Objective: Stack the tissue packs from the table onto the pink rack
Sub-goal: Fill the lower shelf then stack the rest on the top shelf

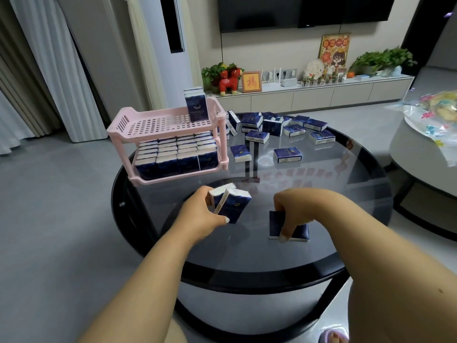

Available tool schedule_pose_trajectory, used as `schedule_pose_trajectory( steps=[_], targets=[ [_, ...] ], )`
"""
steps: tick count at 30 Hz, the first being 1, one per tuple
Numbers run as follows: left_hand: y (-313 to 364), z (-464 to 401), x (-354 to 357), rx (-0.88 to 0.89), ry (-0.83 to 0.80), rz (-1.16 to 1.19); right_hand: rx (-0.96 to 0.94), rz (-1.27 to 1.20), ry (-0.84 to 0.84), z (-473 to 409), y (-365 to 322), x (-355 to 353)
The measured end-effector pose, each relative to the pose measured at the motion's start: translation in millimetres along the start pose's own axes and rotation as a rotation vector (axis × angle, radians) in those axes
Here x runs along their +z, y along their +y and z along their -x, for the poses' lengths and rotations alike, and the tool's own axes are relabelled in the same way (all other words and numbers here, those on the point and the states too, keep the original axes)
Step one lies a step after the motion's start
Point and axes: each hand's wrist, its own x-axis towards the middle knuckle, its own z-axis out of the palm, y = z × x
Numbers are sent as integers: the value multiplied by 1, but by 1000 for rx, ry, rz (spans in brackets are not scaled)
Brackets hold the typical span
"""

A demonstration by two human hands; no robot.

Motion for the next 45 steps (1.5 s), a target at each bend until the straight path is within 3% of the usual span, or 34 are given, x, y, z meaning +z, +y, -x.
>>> schedule_pose_trajectory(
  steps=[5,9,17,21,25,31,37,41,45],
  targets=[
    [1,3,7,-1,-2,155,-143,-262,244,1,-7,-3],
    [-3,0,5,-72,-24,334,-276,-387,312,2,-9,-7],
    [-6,-5,0,-37,-132,346,-476,-395,655,-10,-24,2],
    [-11,-9,0,-28,-128,352,-460,-585,757,-19,-23,13],
    [-14,-11,2,-44,-115,380,-319,-925,633,-36,-18,39],
    [-11,-11,3,-35,-160,429,-335,-1311,447,-40,-26,52],
    [-1,-8,2,-26,-279,479,-395,-1329,396,-38,-39,50],
    [4,-6,7,34,-186,298,-413,-1339,390,-33,-48,53],
    [5,-14,2,85,-144,236,-391,-1514,432,-36,-53,49]
  ],
)
